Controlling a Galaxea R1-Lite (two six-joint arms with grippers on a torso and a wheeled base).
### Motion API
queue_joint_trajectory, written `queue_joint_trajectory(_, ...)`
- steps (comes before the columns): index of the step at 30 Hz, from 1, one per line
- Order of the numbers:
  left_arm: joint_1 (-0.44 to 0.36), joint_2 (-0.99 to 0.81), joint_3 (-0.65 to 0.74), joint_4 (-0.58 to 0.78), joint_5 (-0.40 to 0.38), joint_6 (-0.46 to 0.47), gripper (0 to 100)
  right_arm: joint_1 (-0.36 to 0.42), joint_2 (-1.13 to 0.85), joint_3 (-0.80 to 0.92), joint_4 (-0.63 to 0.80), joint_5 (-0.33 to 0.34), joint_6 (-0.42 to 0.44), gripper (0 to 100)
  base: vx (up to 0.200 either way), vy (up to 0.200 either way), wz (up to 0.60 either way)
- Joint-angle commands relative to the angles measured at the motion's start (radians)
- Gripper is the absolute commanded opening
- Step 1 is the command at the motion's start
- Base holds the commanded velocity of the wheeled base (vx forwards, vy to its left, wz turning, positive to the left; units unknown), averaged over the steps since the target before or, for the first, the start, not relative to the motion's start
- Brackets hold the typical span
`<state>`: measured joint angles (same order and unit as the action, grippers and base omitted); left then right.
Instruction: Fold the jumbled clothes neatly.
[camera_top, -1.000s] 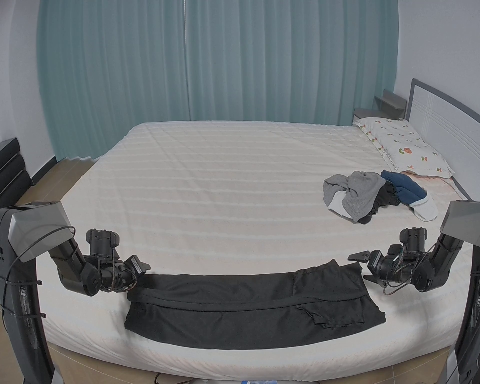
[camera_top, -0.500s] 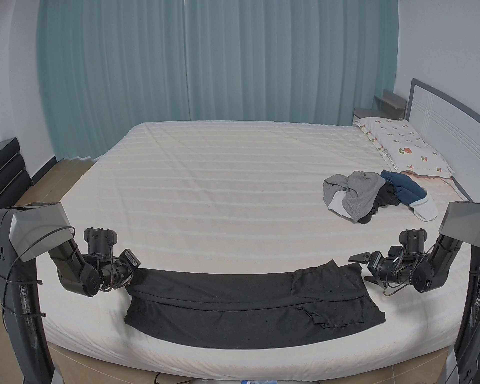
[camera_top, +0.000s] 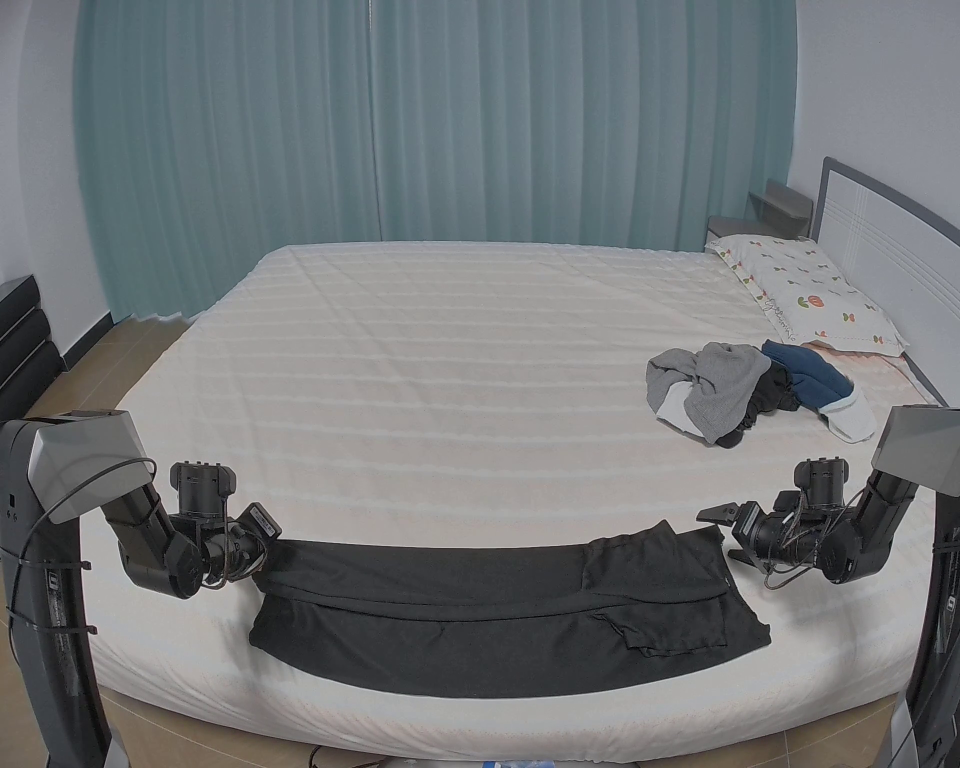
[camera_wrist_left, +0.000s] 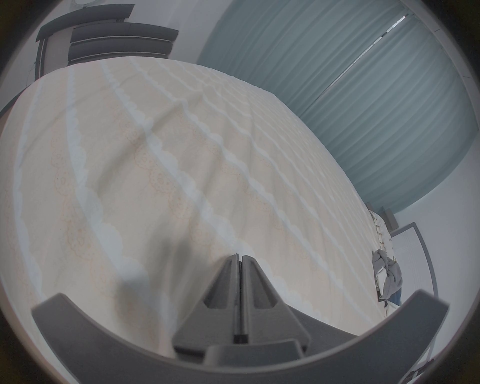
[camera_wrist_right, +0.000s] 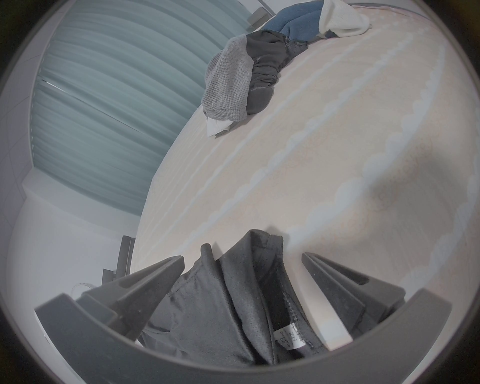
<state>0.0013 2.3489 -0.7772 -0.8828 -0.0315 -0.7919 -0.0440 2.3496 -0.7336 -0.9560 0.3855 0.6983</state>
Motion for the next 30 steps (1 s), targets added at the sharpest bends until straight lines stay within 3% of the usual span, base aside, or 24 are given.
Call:
queue_joint_trajectory(1, -0.001, 0.006, 0.000, -0.001, -0.001, 0.000, 0, 0.007, 0.025, -0.020, -0.001, -0.001, -0.002, 100, 0.000, 0.000, 0.00)
queue_joint_trajectory(3, -0.001, 0.006, 0.000, -0.001, -0.001, 0.002, 0, 0.012, 0.037, -0.026, -0.010, -0.005, -0.003, 100, 0.000, 0.000, 0.00)
queue_joint_trajectory(4, -0.001, 0.006, 0.000, -0.001, -0.001, 0.002, 0, 0.013, 0.043, -0.026, -0.027, -0.010, -0.005, 0, 0.000, 0.000, 0.00)
queue_joint_trajectory(22, -0.003, 0.012, 0.000, 0.002, 0.001, 0.005, 0, 0.024, 0.083, -0.026, -0.190, -0.063, 0.001, 0, 0.000, 0.000, 0.00)
queue_joint_trajectory(30, -0.004, 0.012, 0.001, 0.007, 0.001, 0.019, 0, 0.021, 0.091, -0.026, -0.199, -0.065, 0.001, 0, 0.000, 0.000, 0.00)
